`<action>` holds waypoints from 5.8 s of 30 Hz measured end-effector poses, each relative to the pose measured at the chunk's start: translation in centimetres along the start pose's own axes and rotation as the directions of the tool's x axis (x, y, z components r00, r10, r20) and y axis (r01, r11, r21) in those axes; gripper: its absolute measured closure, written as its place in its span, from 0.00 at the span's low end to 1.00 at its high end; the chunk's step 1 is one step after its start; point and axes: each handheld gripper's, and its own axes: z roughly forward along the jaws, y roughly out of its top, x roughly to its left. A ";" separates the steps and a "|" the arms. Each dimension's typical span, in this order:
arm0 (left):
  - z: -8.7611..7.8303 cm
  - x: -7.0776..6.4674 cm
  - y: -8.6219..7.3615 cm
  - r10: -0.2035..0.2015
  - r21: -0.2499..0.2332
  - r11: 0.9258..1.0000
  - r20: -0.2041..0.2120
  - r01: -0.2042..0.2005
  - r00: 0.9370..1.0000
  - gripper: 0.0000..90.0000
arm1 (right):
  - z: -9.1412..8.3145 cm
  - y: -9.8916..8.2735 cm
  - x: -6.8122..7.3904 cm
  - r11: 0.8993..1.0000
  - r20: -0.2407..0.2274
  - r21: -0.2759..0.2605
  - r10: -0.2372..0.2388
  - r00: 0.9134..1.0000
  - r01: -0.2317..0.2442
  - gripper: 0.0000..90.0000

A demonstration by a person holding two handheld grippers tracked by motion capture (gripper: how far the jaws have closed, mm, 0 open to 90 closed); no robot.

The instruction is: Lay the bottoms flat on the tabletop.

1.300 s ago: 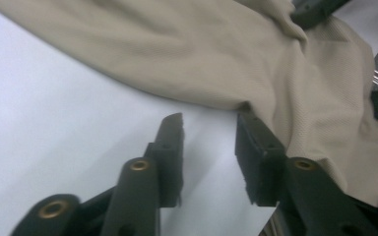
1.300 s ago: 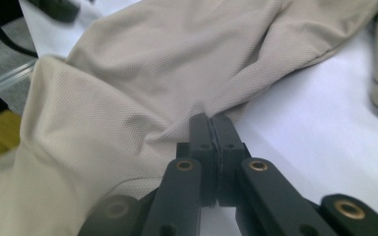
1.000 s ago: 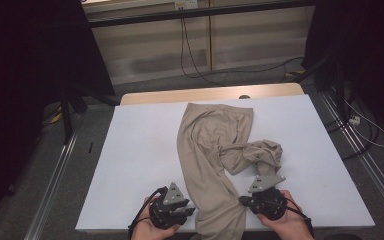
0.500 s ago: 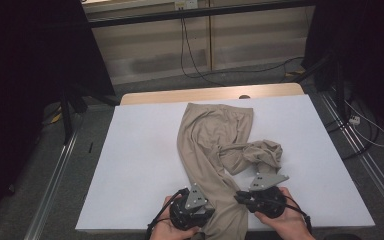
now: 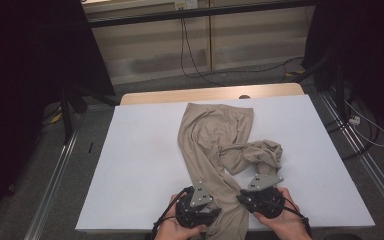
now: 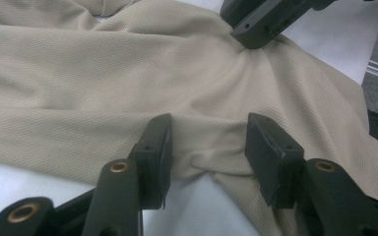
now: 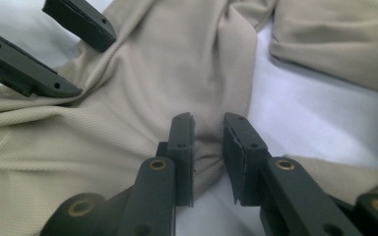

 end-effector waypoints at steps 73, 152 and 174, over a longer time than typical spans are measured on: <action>-8.5 6.0 -5.2 -0.226 -0.033 0.974 -0.130 0.223 0.965 0.44 | -5.2 2.6 -4.1 0.972 0.095 -0.228 0.076 0.993 -0.053 0.44; -7.7 5.4 -4.4 -0.223 -0.054 0.975 -0.140 0.217 0.965 0.30 | -5.6 -1.9 -0.6 0.987 -0.052 -0.102 0.120 0.991 -0.125 0.34; -7.8 5.6 -4.5 -0.227 -0.049 0.974 -0.142 0.222 0.963 0.30 | -4.2 -3.5 0.9 0.997 -0.071 0.055 0.053 0.996 -0.049 0.95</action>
